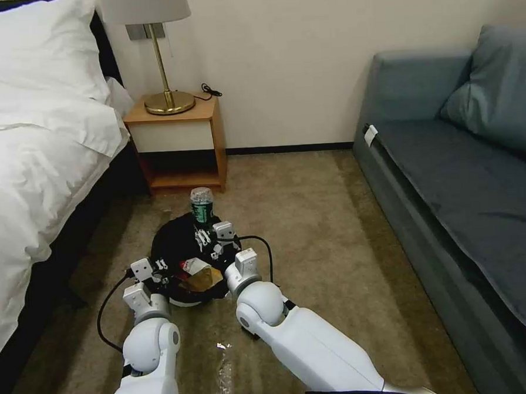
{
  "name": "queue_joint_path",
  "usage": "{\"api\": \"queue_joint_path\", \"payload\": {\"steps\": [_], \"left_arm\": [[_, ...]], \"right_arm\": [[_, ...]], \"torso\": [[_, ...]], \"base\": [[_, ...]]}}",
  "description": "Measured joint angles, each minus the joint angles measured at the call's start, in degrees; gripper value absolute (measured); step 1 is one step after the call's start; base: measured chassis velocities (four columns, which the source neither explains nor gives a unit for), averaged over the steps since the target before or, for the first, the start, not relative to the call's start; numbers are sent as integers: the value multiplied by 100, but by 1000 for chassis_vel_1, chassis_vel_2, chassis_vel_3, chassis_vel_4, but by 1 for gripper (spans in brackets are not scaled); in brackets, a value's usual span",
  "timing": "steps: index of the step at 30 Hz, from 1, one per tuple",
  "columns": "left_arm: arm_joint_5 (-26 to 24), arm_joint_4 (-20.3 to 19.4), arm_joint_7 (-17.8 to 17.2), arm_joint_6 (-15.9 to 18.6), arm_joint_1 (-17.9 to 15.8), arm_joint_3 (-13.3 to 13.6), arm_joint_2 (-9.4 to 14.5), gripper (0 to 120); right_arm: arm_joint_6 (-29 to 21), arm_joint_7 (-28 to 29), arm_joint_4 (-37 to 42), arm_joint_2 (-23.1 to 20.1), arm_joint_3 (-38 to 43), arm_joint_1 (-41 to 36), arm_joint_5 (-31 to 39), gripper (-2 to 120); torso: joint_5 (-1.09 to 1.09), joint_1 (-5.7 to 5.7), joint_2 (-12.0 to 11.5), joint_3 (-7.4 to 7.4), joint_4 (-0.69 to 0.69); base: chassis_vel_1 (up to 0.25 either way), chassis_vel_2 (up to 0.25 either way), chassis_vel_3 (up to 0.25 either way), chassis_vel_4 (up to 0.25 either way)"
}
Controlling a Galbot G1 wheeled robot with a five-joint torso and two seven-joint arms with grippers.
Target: Pick up the trash bin, then pick up the garbage on the floor and place it into the trash bin.
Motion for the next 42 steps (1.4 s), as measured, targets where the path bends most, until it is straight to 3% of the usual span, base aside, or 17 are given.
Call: {"api": "queue_joint_path", "payload": {"steps": [2,3,10,25,37,42], "left_arm": [[3,5,0,0,0,0,-4,5],[8,16,-1,0,0,-2,-10,5],[12,8,-8,2,-19,-4,-13,5],[2,11,-12,13,-44,-5,4,5],[-92,-5,-9,14,-61,-73,50,5],[-140,-70,-7,31,-27,-124,99,5]], "right_arm": [[-1,-4,1,0,-1,-7,-4,64],[-2,-7,7,0,-7,-16,-5,73],[-11,-10,11,10,-3,-19,-18,94],[-31,-21,99,-7,289,187,-19,96],[-284,89,81,-226,903,539,268,100],[-618,321,-165,-418,1259,510,260,100]], "torso": [[0,0,0,0,0],[0,0,0,0,0],[0,0,0,0,0],[0,0,0,0,0],[0,0,0,0,0],[1,0,0,0,1]], "base": [[0,0,0,0],[0,0,0,0],[0,0,0,0],[0,0,0,0],[0,0,0,0],[0,0,0,0]]}}
